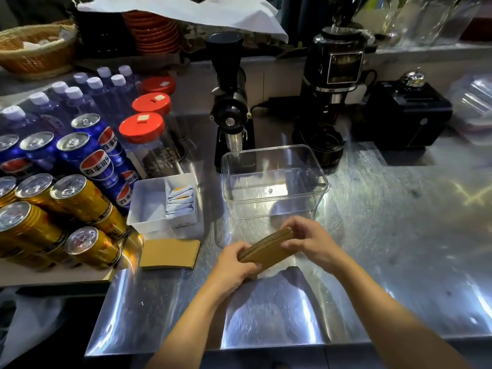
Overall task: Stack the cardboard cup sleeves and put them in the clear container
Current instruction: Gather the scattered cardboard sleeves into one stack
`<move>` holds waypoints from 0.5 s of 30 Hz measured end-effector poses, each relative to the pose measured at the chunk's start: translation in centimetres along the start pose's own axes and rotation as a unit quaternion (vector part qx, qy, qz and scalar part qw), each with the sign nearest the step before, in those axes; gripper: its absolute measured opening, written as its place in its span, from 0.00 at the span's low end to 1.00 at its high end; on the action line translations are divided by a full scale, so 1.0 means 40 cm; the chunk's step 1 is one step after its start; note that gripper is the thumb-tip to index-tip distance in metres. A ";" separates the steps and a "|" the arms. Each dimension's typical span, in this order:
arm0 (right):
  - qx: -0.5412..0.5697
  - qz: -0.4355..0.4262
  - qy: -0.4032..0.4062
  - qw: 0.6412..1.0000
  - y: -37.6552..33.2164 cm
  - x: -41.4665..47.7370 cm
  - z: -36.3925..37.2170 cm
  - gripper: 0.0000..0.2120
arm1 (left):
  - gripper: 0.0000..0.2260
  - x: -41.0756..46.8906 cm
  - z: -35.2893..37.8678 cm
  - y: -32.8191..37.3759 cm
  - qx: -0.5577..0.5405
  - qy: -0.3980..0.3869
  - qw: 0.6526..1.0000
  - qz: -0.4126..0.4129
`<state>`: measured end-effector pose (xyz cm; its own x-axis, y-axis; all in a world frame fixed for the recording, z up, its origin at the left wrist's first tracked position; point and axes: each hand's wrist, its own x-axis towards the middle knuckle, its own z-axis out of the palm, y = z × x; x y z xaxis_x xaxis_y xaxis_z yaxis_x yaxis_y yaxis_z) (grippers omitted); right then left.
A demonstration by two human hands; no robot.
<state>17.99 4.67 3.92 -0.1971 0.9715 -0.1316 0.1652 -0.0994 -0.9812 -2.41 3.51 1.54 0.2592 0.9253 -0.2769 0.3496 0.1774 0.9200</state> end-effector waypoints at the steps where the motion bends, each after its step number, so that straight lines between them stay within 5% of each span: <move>1: 0.023 -0.002 0.022 0.999 0.014 -0.005 0.003 0.15 | 0.09 0.003 0.003 -0.004 -0.014 0.030 0.999 0.005; 8: 0.141 0.004 0.171 0.975 0.124 -0.047 0.059 0.18 | 0.11 0.003 0.055 -0.046 -0.115 0.111 0.987 0.035; 15: 0.172 -0.002 0.196 0.966 0.163 -0.052 0.086 0.20 | 0.11 -0.006 0.095 -0.074 -0.135 0.125 0.982 0.035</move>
<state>16.17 1.27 -2.70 0.1940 0.9723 -0.1305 -0.1782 -0.0959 -0.9793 -0.09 1.50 -2.19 0.0331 0.9858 -0.1649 0.0793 0.1619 0.9836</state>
